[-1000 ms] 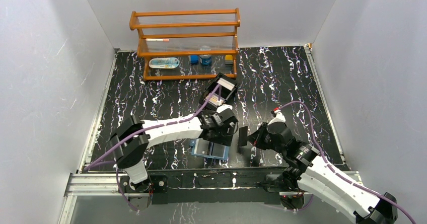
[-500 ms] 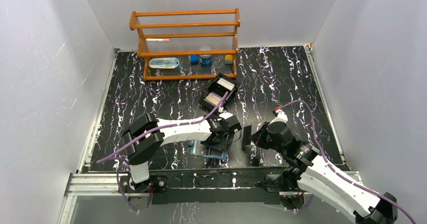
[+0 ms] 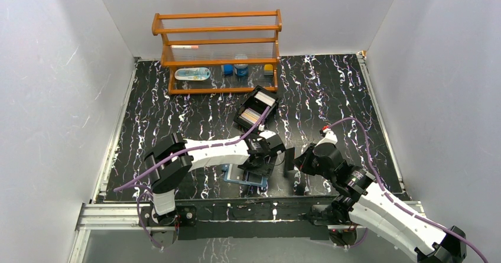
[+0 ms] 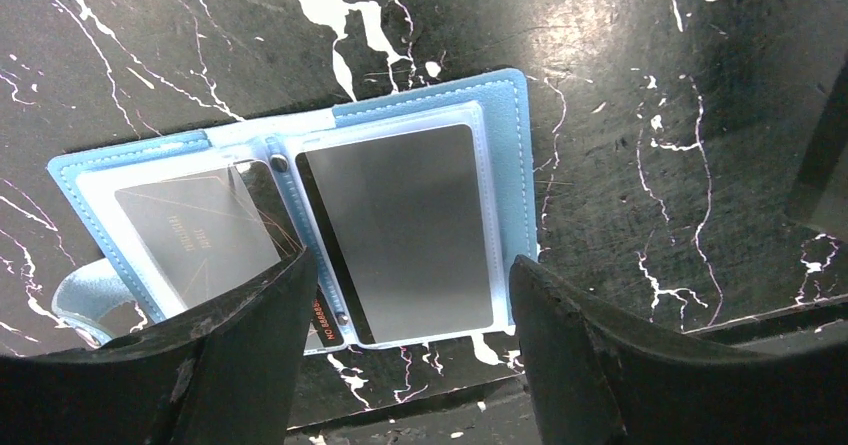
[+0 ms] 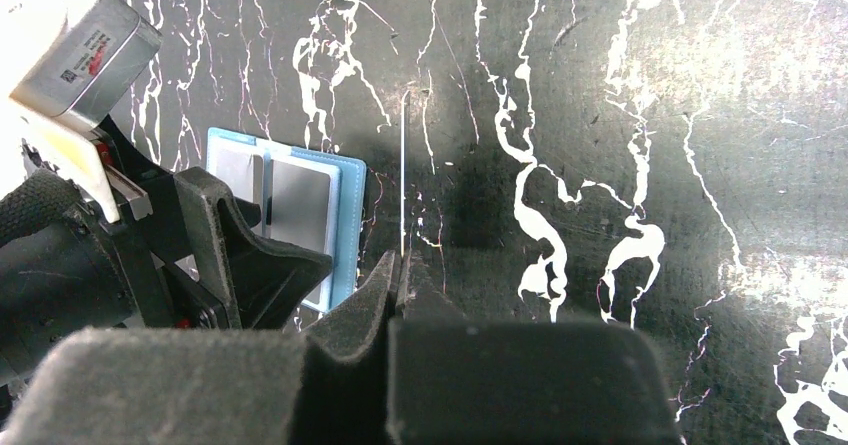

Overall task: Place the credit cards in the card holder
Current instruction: Turn over the card slot in the card holder.

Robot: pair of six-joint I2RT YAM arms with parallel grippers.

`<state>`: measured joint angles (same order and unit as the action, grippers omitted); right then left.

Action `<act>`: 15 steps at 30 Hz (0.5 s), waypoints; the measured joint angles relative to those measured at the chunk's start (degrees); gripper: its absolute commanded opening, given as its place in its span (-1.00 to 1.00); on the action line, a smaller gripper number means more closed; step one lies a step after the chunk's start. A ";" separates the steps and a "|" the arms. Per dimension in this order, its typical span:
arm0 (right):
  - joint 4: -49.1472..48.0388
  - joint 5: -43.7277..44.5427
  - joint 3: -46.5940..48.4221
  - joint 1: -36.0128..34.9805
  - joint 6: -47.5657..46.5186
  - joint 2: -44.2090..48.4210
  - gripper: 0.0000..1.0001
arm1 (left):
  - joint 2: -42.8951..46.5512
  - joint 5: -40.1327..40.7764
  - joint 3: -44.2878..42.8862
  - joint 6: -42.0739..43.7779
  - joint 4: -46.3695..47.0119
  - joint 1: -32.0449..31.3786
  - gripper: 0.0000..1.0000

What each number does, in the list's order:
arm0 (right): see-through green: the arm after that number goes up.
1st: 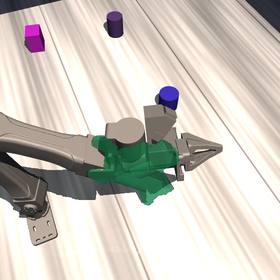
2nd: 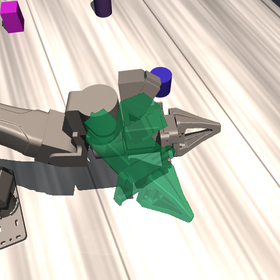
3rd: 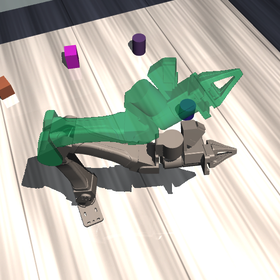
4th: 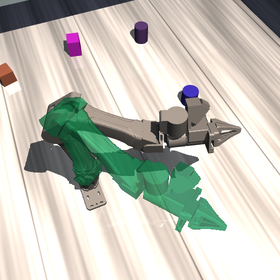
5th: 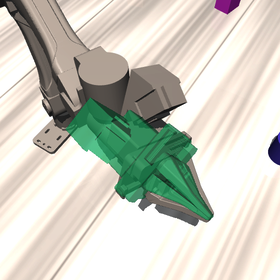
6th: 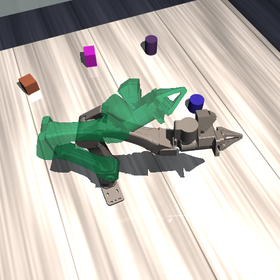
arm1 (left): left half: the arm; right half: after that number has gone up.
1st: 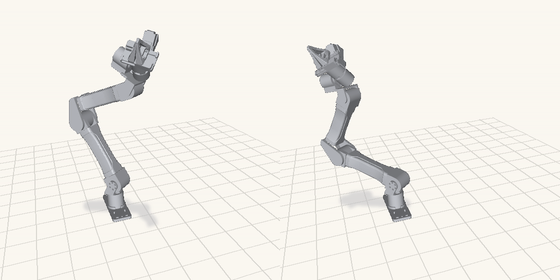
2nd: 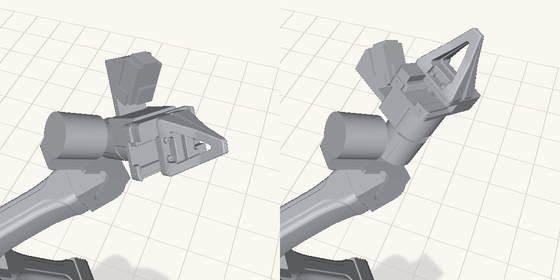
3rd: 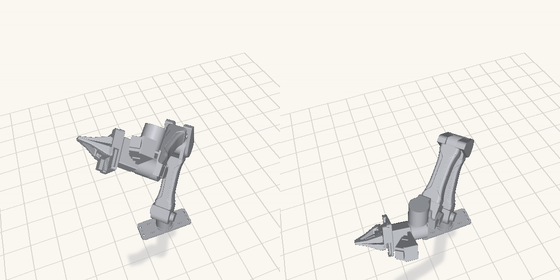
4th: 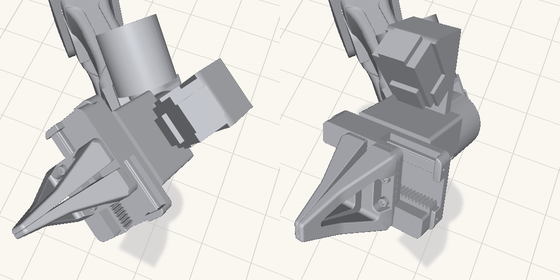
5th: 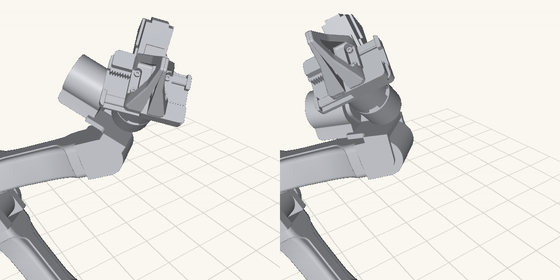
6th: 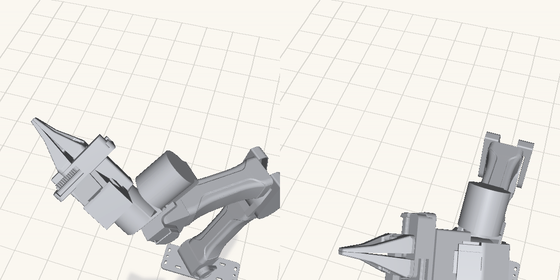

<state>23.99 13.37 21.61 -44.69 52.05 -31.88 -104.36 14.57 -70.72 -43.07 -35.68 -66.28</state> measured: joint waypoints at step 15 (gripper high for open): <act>-0.09 -0.50 -0.09 0.00 0.04 0.85 -1.00 | -1.64 1.33 -0.37 -0.72 0.31 -0.72 0.18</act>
<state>23.90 12.86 21.52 -44.69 52.10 -31.03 -106.00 15.90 -71.09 -43.79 -35.38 -67.00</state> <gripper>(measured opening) 0.011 0.591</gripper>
